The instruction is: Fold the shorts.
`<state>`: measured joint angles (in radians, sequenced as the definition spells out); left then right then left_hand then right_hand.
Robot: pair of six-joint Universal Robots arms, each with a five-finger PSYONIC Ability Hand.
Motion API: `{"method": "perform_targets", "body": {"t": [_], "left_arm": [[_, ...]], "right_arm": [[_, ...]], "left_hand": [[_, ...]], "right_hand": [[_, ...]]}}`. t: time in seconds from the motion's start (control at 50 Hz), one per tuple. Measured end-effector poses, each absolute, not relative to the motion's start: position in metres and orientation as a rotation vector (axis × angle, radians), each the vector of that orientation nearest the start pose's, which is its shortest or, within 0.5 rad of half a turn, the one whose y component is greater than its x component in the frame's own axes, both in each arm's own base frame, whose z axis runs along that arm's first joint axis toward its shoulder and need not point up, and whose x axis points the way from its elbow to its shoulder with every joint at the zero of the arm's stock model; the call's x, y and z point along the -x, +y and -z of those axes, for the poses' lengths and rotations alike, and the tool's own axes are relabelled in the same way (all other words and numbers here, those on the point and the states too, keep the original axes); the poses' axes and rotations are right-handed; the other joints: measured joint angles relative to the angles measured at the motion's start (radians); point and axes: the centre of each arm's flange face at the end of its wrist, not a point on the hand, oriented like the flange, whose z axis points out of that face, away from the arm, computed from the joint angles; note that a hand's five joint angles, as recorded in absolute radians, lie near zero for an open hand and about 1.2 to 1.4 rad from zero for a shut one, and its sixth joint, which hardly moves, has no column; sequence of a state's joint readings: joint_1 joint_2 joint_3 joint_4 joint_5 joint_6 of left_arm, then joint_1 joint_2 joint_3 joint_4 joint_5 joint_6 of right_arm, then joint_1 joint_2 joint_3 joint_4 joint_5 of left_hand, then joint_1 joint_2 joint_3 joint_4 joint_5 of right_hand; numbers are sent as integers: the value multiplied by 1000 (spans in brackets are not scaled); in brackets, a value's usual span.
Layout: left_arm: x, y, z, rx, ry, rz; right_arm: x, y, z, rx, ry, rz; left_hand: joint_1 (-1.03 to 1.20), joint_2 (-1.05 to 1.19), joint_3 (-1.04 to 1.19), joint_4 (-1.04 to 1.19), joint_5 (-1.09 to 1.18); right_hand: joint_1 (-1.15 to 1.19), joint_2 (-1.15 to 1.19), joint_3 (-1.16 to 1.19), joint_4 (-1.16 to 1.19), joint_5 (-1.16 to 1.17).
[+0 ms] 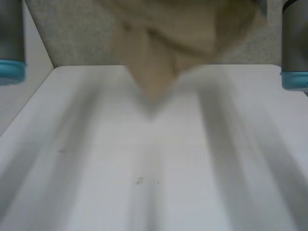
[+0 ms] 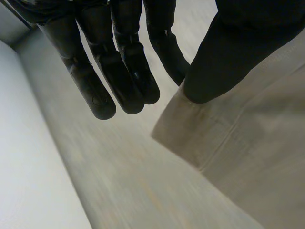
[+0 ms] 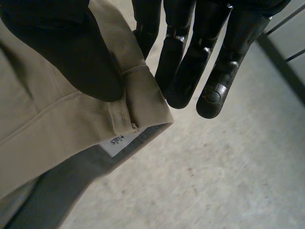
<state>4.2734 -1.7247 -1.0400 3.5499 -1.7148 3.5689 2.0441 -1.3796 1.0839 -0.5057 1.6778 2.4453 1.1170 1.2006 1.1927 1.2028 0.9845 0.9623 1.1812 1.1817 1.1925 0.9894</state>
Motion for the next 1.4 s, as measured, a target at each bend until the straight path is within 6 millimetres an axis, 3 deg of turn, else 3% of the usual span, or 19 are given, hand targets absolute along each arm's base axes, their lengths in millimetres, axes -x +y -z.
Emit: {"method": "perform_targets", "body": {"t": [0.08, 0.24, 0.4, 0.52, 0.58, 0.66, 0.74, 0.76, 0.78, 0.92, 1.0, 1.14, 1.16, 1.18, 1.2, 1.22, 1.24, 1.32, 1.4], "left_arm": [[254, -252, -483, -292, 1092, 2905], [246, -219, -473, -337, 1138, 2904], [239, -200, -486, -319, 1095, 2935], [238, -198, -489, -322, 1089, 2935], [243, -210, -477, -368, 1147, 2901], [258, -242, -434, -492, 1327, 2795], [274, -277, -367, -642, 1581, 2618], [275, -280, -360, -655, 1604, 2600], [281, -292, -330, -711, 1707, 2515], [298, -328, -243, -833, 1919, 2301], [310, -356, -236, -802, 1855, 2355], [326, -401, -270, -652, 1580, 2582], [329, -410, -277, -619, 1515, 2628], [330, -412, -279, -610, 1496, 2642], [331, -414, -280, -603, 1480, 2653], [333, -418, -281, -594, 1454, 2671], [336, -421, -280, -591, 1434, 2687], [342, -424, -269, -606, 1432, 2688], [344, -423, -254, -622, 1476, 2649]], "right_arm": [[-279, -271, -458, 592, 1183, 3106], [-286, -253, -438, 746, 1347, 2965], [-277, -226, -445, 790, 1385, 2921], [-273, -219, -443, 824, 1430, 2890], [-275, -223, -428, 889, 1506, 2831], [-284, -237, -387, 1028, 1669, 2682], [-294, -254, -330, 1178, 1859, 2472], [-295, -255, -325, 1189, 1873, 2454], [-299, -261, -303, 1231, 1936, 2374], [-313, -288, -244, 1258, 2049, 2224], [-325, -313, -239, 1161, 1972, 2335], [-343, -353, -261, 925, 1704, 2665], [-347, -362, -263, 887, 1657, 2718], [-347, -364, -264, 880, 1647, 2730], [-349, -367, -263, 874, 1639, 2741], [-350, -372, -261, 871, 1633, 2753], [-352, -376, -257, 878, 1638, 2758], [-352, -381, -246, 922, 1700, 2719], [-345, -377, -238, 952, 1804, 2629]], "left_hand": [[0, 0, 0, 0, 0], [0, 1, 0, 0, 9], [0, 1, 2, 0, 9], [0, 1, 2, 0, 9], [0, 1, 2, 0, 9], [0, 1, 2, 0, 9], [0, 1, 2, 0, 9], [0, 1, 2, 0, 9], [0, 1, 2, 0, 9], [0, 1, 2, 0, 9], [0, 2, 2, 0, 9], [0, 2, 2, 0, 9], [-6, -4, -3, -5, 5], [-54, -92, -77, -83, -57], [-54, -92, -77, -83, -57], [-142, -197, -183, -192, -152], [-390, -437, -403, -418, -372], [-897, -918, -892, -915, -862], [-925, -997, -978, -998, -936]], "right_hand": [[0, 0, 0, 0, 0], [0, 0, 5, 1, 0], [0, 0, 5, 1, 0], [0, 0, 5, 1, 0], [0, 0, 5, 1, 0], [0, 0, 5, 1, 0], [0, 0, 5, 1, 0], [0, 0, 5, 1, 0], [0, 0, 5, 1, 0], [0, 0, 5, 1, 0], [7, 0, 5, 1, 0], [-1, -19, -18, -14, -8], [-209, -255, -232, -238, -216], [-209, -255, -232, -238, -216], [-404, -444, -434, -440, -407], [-483, -545, -533, -540, -503], [-716, -851, -839, -848, -809], [-754, -958, -968, -956, -919], [-754, -958, -968, -956, -919]]}}
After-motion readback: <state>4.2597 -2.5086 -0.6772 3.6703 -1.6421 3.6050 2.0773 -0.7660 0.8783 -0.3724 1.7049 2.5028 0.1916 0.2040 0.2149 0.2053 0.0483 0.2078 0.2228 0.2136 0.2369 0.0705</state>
